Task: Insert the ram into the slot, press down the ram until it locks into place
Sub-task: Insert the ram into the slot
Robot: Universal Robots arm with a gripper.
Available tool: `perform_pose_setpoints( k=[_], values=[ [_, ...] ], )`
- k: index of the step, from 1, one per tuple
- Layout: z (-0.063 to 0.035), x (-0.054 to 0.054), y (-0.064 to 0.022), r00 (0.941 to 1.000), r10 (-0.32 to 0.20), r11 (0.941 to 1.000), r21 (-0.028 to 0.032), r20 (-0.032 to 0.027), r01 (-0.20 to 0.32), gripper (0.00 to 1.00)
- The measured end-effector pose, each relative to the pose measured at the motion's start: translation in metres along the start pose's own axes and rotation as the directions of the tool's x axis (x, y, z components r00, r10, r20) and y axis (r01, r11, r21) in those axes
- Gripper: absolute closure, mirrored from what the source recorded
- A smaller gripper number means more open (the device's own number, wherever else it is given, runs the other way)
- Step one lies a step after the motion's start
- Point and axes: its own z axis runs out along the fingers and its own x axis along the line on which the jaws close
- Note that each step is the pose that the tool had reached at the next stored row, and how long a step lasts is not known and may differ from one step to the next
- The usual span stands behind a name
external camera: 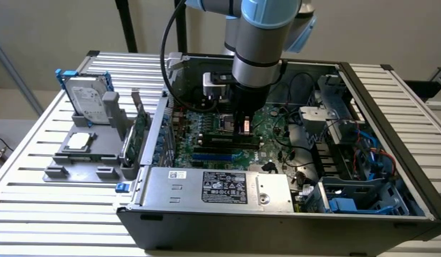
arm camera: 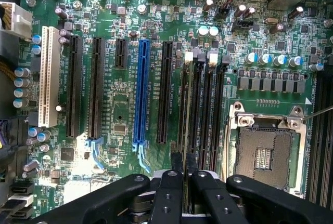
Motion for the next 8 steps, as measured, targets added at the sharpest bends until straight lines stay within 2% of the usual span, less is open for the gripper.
perform_pose_setpoints(
  k=[8],
  values=[
    [0.0025,-0.0006,-0.0002,1.0,0.0,1.0,0.0,-0.0004,0.0,0.87]
  ],
)
